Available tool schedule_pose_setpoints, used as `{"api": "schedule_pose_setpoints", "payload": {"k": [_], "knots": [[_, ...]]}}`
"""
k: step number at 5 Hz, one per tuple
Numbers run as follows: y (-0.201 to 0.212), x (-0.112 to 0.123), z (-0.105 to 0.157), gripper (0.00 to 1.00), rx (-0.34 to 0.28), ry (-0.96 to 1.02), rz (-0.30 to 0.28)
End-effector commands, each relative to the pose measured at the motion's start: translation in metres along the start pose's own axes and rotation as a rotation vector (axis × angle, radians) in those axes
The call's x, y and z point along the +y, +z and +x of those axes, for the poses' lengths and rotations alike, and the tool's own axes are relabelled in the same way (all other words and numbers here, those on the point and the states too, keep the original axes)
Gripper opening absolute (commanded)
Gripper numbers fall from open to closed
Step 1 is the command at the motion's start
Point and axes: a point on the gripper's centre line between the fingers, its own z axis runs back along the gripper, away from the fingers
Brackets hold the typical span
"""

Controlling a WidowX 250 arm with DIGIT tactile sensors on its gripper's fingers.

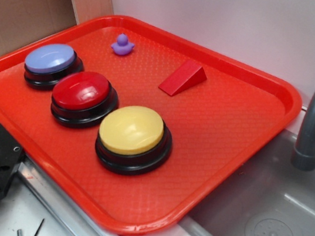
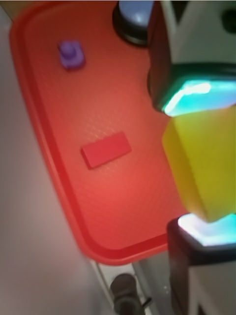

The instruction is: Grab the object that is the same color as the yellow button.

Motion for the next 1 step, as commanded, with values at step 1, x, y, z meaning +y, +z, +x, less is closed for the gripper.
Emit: {"api": "schedule_pose_setpoints", "payload": {"k": [1], "knots": [[0.0216, 0.0018, -0.0002, 0.00, -0.102, 0.032, 0.039]]}}
